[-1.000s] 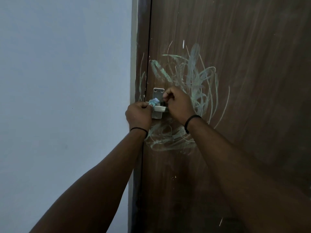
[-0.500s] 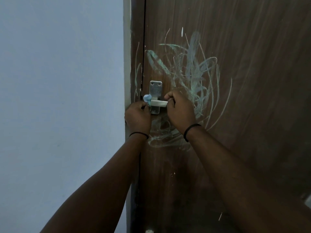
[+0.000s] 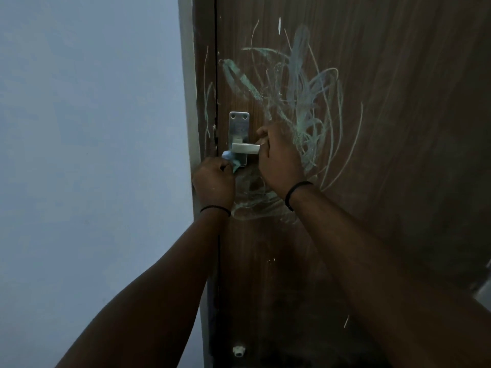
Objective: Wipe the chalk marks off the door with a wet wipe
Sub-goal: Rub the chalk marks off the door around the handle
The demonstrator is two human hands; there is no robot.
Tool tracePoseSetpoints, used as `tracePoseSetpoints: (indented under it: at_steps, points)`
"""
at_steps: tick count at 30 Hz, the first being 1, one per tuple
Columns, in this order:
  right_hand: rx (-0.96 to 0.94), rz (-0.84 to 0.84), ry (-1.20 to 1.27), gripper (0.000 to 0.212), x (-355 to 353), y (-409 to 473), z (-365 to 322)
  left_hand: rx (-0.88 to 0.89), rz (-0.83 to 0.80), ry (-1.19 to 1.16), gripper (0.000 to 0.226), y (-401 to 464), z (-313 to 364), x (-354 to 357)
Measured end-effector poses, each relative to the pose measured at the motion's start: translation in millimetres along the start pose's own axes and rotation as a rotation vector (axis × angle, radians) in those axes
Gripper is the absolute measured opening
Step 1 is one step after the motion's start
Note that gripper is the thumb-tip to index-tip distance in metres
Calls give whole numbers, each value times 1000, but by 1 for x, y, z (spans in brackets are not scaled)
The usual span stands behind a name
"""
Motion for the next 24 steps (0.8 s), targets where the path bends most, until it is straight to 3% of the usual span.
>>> tracePoseSetpoints:
  at_steps: [2, 5, 8, 10, 13, 15, 17, 20, 24]
  points:
    - [-5, -6, 12, 21, 0, 0, 0, -64, -15, -105, 19, -15, -9, 9]
    - [-3, 11, 109, 20, -5, -2, 4, -297, 77, -417, 9, -23, -15, 22]
    - [42, 251, 185, 17, -17, -17, 19, -510, 87, -660, 8, -14, -21, 38]
    - [167, 396, 214, 10, -17, -34, 36, -586, 77, -843, 9, -13, -24, 44]
    - [294, 272, 250, 10, 13, -50, 48, -626, -12, -1057, 19, -14, -28, 46]
    - [278, 61, 330, 17, 43, -51, 37, -639, -101, -1100, 26, -12, -28, 44]
    - [288, -32, 488, 21, 66, -46, 23, -658, -129, -1112, 23, -10, -29, 40]
    - [436, 85, 777, 13, 79, -38, 18, -671, -148, -1124, 13, -10, -24, 34]
    - [579, 340, 839, 6, 76, -41, 25, -471, -160, -754, 15, -6, -18, 22]
Point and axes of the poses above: each hand's wrist, its own y-axis towards the middle knuckle, its own x-axis out of the palm, z = x × y, the point moved 5 cm from there along y, towards the middle knuckle, and after that the axes turned 15 degrees about -z, right-handed, at the moved point
